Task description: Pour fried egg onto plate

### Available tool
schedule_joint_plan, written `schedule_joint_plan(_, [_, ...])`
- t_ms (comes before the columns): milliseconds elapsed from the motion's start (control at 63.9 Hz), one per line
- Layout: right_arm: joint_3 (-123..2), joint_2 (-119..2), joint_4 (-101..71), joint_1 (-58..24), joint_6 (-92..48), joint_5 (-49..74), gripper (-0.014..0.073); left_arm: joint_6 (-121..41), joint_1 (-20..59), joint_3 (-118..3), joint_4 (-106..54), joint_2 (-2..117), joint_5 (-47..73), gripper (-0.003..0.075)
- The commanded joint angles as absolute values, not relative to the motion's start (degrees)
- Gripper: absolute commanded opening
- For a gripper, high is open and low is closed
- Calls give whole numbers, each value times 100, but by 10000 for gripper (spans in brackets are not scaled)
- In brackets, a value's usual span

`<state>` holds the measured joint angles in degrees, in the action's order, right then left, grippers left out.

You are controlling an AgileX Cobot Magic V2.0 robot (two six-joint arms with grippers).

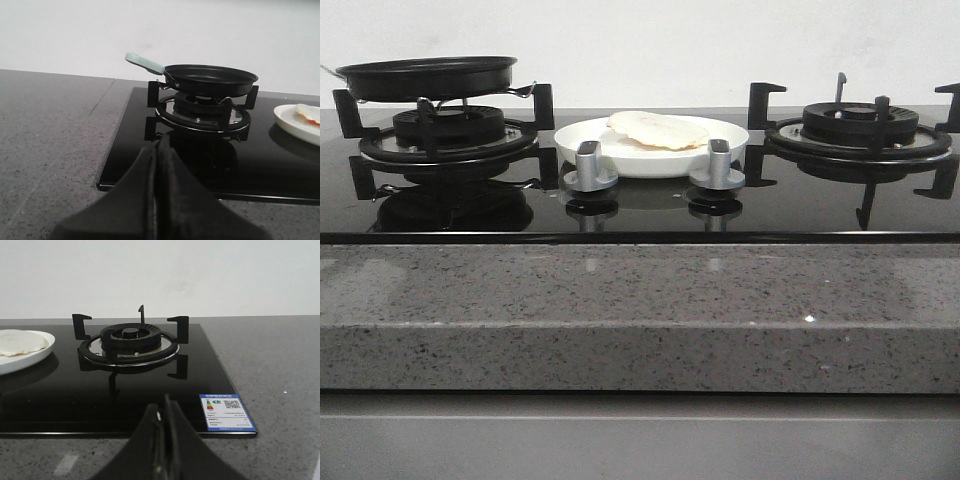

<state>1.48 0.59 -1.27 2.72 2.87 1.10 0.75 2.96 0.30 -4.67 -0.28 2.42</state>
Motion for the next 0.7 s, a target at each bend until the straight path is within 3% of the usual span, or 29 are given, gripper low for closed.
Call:
schedule_joint_plan(0, [123,175,0,297,350,-348,-68,112,276,67,-465,-125,-205,-19])
schedule_joint_plan(688, [123,175,-140,297,350,-213,-68,112,276,67,-465,-125,-205,-19])
